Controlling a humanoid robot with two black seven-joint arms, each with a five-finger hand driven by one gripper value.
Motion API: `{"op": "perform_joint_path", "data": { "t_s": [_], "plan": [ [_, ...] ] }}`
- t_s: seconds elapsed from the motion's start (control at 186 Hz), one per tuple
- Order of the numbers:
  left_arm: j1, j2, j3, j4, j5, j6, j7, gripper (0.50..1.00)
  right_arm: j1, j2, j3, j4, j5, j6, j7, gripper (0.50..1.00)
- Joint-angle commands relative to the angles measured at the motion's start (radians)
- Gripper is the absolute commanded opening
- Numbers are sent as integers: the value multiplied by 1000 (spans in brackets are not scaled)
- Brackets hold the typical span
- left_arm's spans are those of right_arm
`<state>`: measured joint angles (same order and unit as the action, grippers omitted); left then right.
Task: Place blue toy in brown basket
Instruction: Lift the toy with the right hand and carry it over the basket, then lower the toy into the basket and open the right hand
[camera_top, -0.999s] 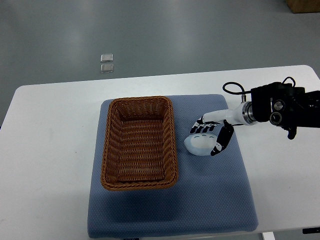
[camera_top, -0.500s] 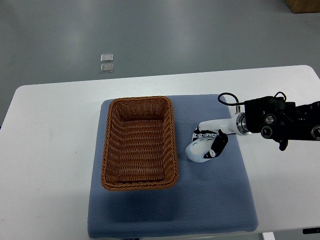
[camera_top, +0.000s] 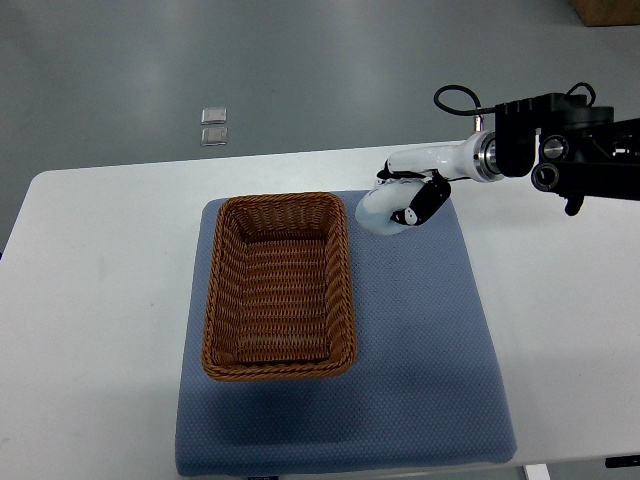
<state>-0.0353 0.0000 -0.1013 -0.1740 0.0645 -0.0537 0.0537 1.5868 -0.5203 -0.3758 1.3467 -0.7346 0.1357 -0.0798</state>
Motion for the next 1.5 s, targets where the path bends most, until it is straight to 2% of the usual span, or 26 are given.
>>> {"op": "perform_joint_path", "data": {
  "t_s": [0.0, 0.113, 0.381, 0.548, 0.661, 0.806, 0.854, 0.956, 1.015, 1.117, 1.214, 1.359, 1.493],
  "plan": [
    [0, 0, 0, 1, 0, 0, 0, 1000, 35, 63, 5, -3, 46, 1, 2, 500],
    [0, 0, 0, 2, 0, 0, 0, 1000, 41, 152, 3, -23, 101, -13, 5, 500],
    [0, 0, 0, -5, 0, -2, 0, 1000, -11, 413, 5, -184, 116, -51, 15, 500],
    [0, 0, -1, 1, 0, -2, 0, 1000, -88, 499, 5, -268, 113, -51, 15, 500],
    [0, 0, 0, 1, 0, -2, 0, 1000, -137, 520, 6, -311, 103, -54, 21, 502],
    [0, 0, 0, -1, 0, -2, 0, 1000, -185, 520, 5, -360, 96, -79, 29, 539],
    [0, 0, 0, 1, 0, -2, 0, 1000, -195, 520, 5, -366, 96, -79, 31, 574],
    [0, 0, -1, 2, 0, -2, 0, 1000, -203, 520, 5, -373, 95, -80, 37, 615],
    [0, 0, -1, 2, 0, -2, 0, 1000, -212, 520, 5, -380, 96, -79, 46, 696],
    [0, 0, -1, 2, 0, -2, 0, 1000, -214, 520, 6, -382, 96, -76, 64, 789],
    [0, 0, -1, 2, 0, -2, 0, 1000, -212, 520, 6, -382, 98, -73, 67, 823],
    [2, 0, -1, 4, 0, -2, 0, 1000, -200, 520, 8, -379, 104, -67, 69, 850],
    [2, 0, -1, 4, 0, -2, 0, 1000, -162, 520, 47, -370, 113, -4, 72, 852]
  ]
}}
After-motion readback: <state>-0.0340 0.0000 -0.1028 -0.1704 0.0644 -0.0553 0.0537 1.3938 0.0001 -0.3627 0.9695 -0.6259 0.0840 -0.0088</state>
